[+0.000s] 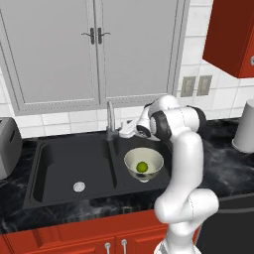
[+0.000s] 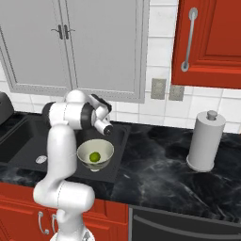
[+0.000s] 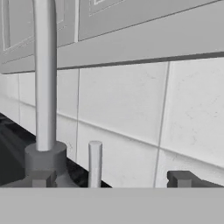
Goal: Pick the lime from the cabinet and place it in the bowl. Then pick the bowl and place it in the sink. Then turn on the sink facuet.
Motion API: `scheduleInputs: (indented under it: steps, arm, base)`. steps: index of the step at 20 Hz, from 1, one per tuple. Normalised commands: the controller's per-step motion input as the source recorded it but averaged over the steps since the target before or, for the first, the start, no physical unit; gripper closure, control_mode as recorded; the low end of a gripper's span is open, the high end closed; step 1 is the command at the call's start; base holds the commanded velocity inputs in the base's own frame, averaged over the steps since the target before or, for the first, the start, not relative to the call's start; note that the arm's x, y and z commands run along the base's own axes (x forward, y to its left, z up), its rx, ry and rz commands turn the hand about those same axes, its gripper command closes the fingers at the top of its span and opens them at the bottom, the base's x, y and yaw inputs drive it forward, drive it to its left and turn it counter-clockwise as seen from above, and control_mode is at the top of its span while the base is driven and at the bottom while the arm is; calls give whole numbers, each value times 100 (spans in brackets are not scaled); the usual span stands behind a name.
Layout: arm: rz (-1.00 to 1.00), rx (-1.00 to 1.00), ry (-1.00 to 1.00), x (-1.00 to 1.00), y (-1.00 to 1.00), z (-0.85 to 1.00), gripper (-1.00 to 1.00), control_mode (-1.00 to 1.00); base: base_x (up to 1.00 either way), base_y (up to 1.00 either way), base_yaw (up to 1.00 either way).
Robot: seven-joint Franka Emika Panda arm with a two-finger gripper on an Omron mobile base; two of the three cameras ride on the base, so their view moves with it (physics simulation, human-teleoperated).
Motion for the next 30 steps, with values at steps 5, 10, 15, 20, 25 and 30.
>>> scheduleInputs:
  steps: [5, 10, 15, 20, 25, 30]
  arm:
    - [-1, 0, 0, 27, 10, -1, -100, -100]
    - [-1, 0, 0, 20, 14, 0, -100, -100]
    - [-1, 0, 0, 14, 1, -6, 100, -100]
    - [0, 3, 2, 11, 0, -15, 100, -100]
    - [-7, 2, 4, 4, -12, -5, 100, -100]
    - [-17, 6, 1, 0, -49, -2, 100, -100]
  base:
    - [0, 0, 0]
    - [0, 0, 0]
    - [0, 0, 0]
    - [0, 0, 0]
    - [0, 0, 0]
    - [0, 0, 0]
